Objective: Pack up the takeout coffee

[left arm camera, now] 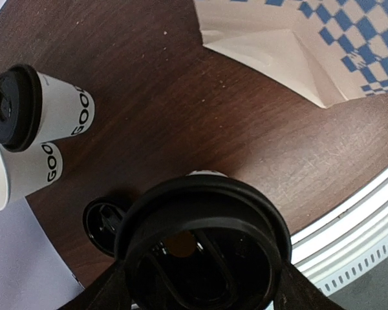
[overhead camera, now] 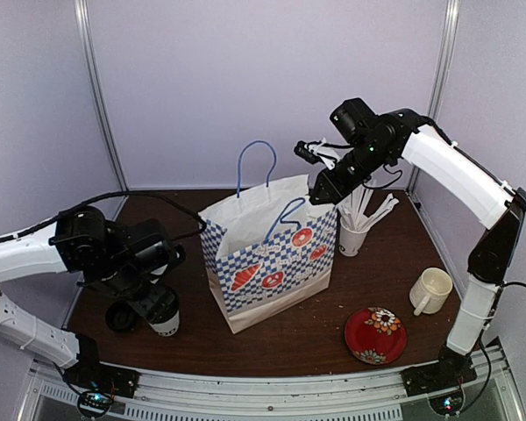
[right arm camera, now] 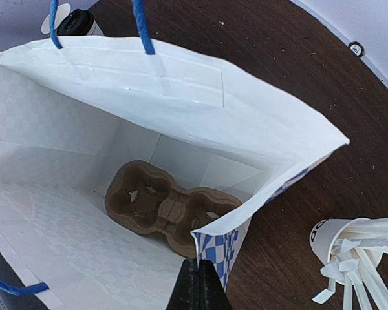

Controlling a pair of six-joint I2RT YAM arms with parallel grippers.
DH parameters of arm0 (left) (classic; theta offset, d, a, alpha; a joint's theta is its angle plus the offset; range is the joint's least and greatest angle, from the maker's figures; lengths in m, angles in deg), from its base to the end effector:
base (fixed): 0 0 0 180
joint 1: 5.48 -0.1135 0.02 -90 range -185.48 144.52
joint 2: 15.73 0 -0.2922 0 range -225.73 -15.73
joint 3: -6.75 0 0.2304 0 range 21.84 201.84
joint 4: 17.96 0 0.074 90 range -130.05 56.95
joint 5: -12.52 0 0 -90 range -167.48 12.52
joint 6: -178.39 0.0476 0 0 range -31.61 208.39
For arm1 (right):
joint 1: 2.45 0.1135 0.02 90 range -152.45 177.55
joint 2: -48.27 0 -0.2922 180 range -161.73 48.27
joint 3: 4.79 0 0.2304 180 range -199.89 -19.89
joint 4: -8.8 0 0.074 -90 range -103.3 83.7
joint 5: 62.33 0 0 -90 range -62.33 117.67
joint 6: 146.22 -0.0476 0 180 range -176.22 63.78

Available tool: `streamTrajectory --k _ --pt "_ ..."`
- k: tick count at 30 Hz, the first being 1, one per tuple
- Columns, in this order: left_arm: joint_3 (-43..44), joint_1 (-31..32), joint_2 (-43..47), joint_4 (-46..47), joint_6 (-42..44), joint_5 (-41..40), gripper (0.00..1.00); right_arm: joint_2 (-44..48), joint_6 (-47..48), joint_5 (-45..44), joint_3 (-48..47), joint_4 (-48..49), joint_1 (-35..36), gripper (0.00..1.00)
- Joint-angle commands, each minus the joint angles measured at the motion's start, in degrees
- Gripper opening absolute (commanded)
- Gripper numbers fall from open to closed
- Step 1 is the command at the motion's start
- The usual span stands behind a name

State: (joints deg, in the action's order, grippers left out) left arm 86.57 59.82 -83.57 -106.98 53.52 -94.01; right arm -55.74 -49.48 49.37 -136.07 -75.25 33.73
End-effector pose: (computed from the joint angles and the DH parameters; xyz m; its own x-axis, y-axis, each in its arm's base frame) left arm 0.0800 -0.1415 0.3154 -0.8168 0.4642 -0.3425 0.4599 0.8824 0.0993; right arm 0.2804 0.2269 0.4037 -0.5870 -0.5644 -0.5804 -0.7863 0.5681 0.2429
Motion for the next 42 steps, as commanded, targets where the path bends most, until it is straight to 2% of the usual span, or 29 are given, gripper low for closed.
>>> streamTrajectory --k 1,7,14,16,19,23,28,34,38,42 --pt "-2.1 -3.5 0.7 0.3 -2.2 0.2 0.71 2.1 -1.1 1.8 1.1 0.6 -0.2 0.00" --pt "-5.9 -7.9 0.4 5.7 -1.0 3.2 0.78 1.6 -1.2 2.9 0.8 0.6 -0.2 0.00" --pt "-6.6 -9.5 -1.2 5.6 -0.4 3.1 0.93 1.2 -1.1 3.7 0.5 0.5 -0.2 0.00" --pt "-5.5 -9.5 -1.5 4.8 -0.4 3.0 0.95 1.0 -1.0 4.0 0.3 0.4 -0.2 0.03" --pt "0.5 -9.4 -2.1 0.0 0.7 2.3 0.95 1.0 -1.0 4.2 -0.1 0.2 -0.2 0.05" --pt "14.3 -9.4 -3.3 -3.3 4.9 -0.2 0.94 1.4 -0.7 5.1 0.0 0.1 -0.2 0.06" --pt "28.7 -9.4 -9.0 4.8 15.0 -1.5 0.91 2.1 -0.7 7.0 1.6 1.0 -0.2 0.07" --pt "40.3 -9.6 -20.7 15.2 24.4 -2.8 0.96 2.3 -0.7 7.1 2.7 1.5 -0.3 0.07" --pt "47.2 -11.9 -27.5 15.4 24.5 -1.4 0.95 2.7 -0.8 7.2 3.6 1.9 -0.2 0.07" --pt "49.3 -15.3 -30.3 16.8 23.4 3.6 0.89 3.0 -0.8 7.6 4.1 2.2 -0.2 0.08"
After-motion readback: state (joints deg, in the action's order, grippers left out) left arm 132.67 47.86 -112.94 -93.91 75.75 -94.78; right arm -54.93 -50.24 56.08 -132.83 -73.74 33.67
